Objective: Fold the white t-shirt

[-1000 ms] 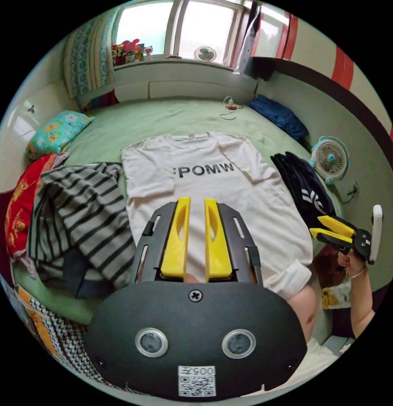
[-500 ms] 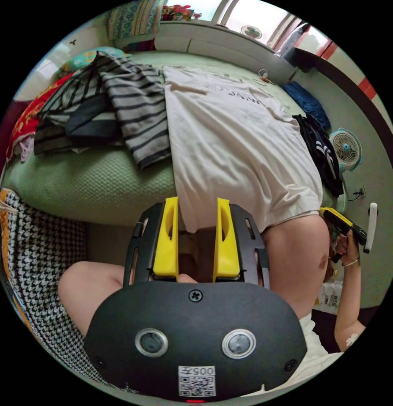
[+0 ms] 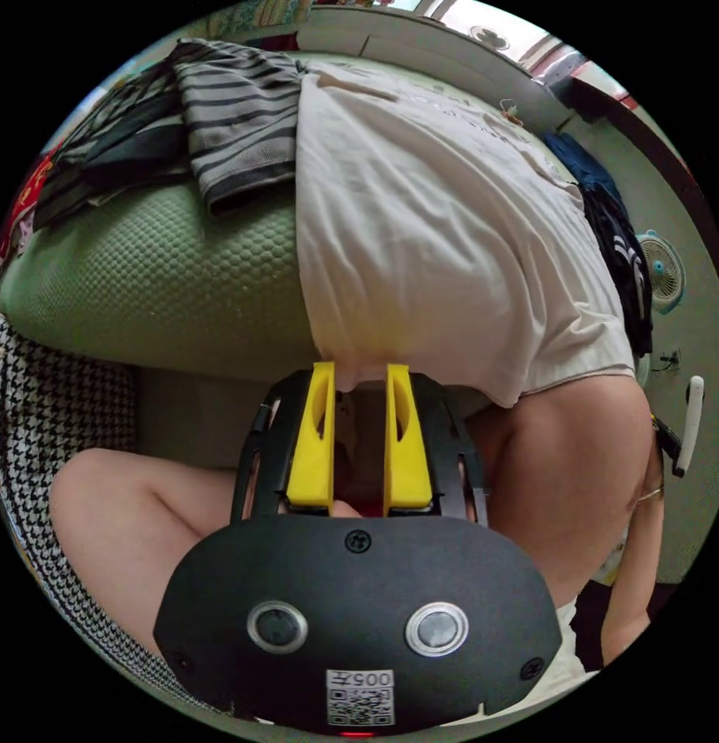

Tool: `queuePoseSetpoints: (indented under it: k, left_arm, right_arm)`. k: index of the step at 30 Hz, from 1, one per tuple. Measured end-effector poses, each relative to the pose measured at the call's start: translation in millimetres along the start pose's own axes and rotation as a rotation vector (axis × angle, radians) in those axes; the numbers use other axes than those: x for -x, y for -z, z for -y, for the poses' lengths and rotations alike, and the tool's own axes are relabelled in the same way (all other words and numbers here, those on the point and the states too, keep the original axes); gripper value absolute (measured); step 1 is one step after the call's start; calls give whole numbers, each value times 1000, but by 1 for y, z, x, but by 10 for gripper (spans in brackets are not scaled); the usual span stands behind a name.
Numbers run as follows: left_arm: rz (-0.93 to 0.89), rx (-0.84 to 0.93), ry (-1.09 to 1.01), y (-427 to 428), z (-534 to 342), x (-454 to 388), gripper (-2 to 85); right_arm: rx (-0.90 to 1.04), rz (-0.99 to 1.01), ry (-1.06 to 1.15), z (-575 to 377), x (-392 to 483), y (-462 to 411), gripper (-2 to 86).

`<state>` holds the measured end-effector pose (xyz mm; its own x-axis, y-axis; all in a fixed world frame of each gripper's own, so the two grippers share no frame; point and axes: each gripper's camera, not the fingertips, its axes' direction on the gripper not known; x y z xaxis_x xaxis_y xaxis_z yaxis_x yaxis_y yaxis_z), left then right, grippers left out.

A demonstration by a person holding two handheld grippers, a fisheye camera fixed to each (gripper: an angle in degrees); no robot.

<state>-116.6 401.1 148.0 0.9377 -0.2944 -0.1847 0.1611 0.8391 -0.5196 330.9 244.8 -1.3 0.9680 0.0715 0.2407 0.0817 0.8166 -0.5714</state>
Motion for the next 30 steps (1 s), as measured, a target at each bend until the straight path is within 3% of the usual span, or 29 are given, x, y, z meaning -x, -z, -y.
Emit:
queuePoseSetpoints:
  k: [7, 10, 17, 24, 30]
  left_arm:
    - [69, 16, -22, 10, -26, -3, 35]
    - [52, -30, -32, 23, -46, 3, 20]
    - [120, -180, -104, 101, -87, 12, 8]
    - [64, -310, -143, 197, -116, 31, 6]
    - [25, -286, -184, 231, -127, 48, 8]
  right_arm:
    - [13, -31, -26, -25, -15, 5, 17]
    - [-47, 54, -29, -44, -27, 19, -11]
    - [-178, 124, -8, -71, -45, 81, -16]
    - [-239, 141, 90, -85, -43, 156, -16]
    - [-225, 148, 73, -102, -54, 182, -5]
